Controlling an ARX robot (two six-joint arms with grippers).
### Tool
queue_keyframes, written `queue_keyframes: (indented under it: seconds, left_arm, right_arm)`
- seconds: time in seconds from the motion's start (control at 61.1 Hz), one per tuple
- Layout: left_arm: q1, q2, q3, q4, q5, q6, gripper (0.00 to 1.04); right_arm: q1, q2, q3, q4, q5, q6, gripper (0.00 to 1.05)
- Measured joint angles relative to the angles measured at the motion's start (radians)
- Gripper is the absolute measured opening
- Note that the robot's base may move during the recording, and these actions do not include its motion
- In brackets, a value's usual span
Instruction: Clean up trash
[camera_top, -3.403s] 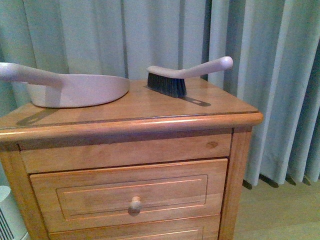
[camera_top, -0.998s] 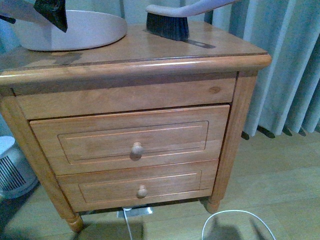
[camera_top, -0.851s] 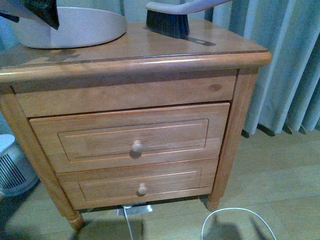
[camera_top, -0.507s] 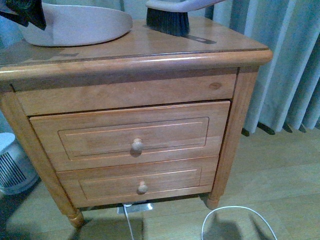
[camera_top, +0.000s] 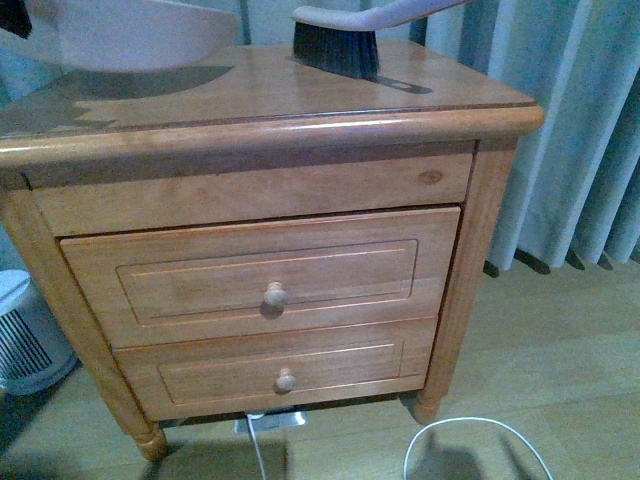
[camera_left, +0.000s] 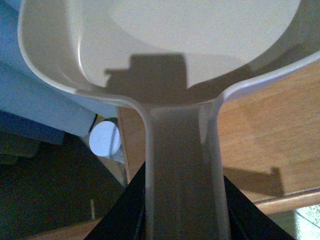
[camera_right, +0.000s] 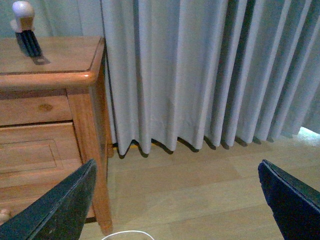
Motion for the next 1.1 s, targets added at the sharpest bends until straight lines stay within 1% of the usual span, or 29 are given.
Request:
queue_keyframes:
  seconds: [0.065,0.213,0.376,0.442,0.523,0.605,0.769,0.883,1.014,1.096]
  left_arm:
    - [0.002,-0.058,-0.028,0.002,0.005,0.008,0.26]
    - [0.002,-0.225,-0.120,0.000,0.064,-0.001,0.26]
    - [0.002,-0.420,-0.232,0.029,0.130,-0.067,0.26]
    - [0.002,-0.502,-0.278,0.049,0.139,-0.088,0.26]
    - [-0.003,-0.629,-0.354,0.089,0.127,-0.096,0.26]
    - [-0.037,-0.776,-0.461,0.146,0.047,-0.068,0.26]
    - [-0.079,-0.910,-0.598,0.231,-0.023,-0.015,0.26]
    - [-0.095,-0.966,-0.670,0.271,-0.055,-0.008,0.26]
    - [-0.111,-1.024,-0.695,0.265,-0.064,-0.012,0.26]
    - [-0.138,-1.061,-0.705,0.252,-0.072,-0.006,0.26]
  right_arm:
    - [0.000,0.000,0.000,0.000,0.000,0.000,0.97]
    - [0.000,0.000,0.000,0.000,0.000,0.000,0.97]
    - [0.000,0.000,0.000,0.000,0.000,0.000,0.97]
    - [0.000,0.000,0.000,0.000,0.000,0.000,0.97]
    - [0.000,0.000,0.000,0.000,0.000,0.000,0.97]
    - [0.000,0.000,0.000,0.000,0.000,0.000,0.97]
    - [0.000,0.000,0.000,0.000,0.000,0.000,0.97]
    - [0.000,0.000,0.000,0.000,0.000,0.000,0.97]
    - [0.000,0.000,0.000,0.000,0.000,0.000,0.97]
    - [0.000,0.000,0.000,0.000,0.000,0.000,0.97]
